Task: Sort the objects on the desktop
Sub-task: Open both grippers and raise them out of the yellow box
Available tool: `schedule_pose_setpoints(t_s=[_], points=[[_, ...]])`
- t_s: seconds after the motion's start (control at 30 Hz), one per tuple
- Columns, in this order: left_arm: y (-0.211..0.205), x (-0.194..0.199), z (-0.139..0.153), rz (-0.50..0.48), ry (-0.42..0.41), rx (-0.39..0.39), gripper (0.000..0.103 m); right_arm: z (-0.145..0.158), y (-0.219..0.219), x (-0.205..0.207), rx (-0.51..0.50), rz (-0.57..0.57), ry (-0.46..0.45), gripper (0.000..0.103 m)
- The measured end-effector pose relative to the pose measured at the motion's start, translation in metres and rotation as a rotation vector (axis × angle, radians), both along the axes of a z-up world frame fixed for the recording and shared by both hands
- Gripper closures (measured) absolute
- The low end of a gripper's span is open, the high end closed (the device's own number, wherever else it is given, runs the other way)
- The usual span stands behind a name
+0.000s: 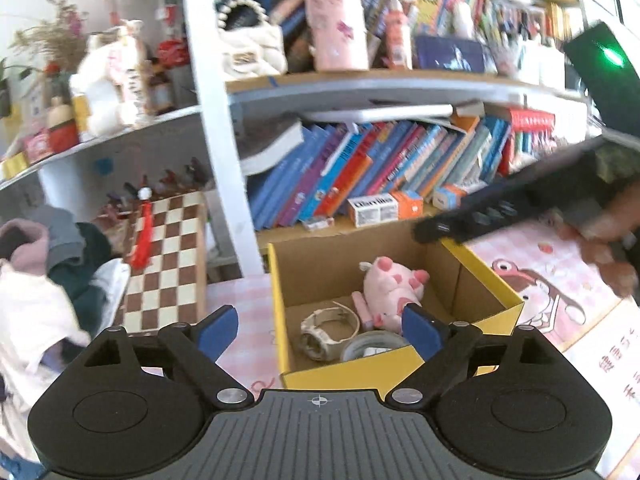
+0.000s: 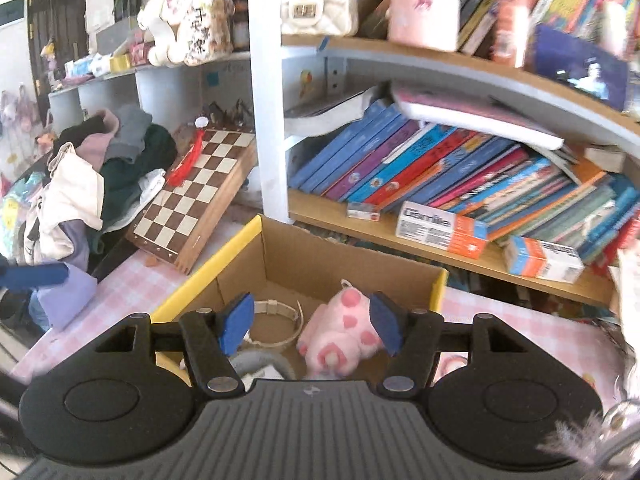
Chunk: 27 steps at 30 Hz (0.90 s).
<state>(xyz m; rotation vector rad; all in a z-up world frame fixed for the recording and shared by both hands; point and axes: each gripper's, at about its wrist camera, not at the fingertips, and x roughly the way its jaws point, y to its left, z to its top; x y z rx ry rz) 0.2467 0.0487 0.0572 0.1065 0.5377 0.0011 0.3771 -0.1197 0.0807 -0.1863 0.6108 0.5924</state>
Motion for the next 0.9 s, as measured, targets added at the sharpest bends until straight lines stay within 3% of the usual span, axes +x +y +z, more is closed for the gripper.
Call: schedule_pose_setpoints(t_s=[0.37,0.73,0.9], points=[[0.003,-0.063,-0.005,0.007,-0.002,0.021,0.006,-0.012,-0.033,-0.100,0.019,-0.154,-0.030,0.037],[-0.005,-0.114,-0.042,0.044,0.073,-0.004,0.005,-0.055,-0.055,-0.191,0.010,-0.291,0.039,0.036],[-0.011,-0.132,-0.054,0.048,0.098,-0.006,0.005,-0.077,-0.056,-0.227,-0.040,-0.339,0.040,0.035]])
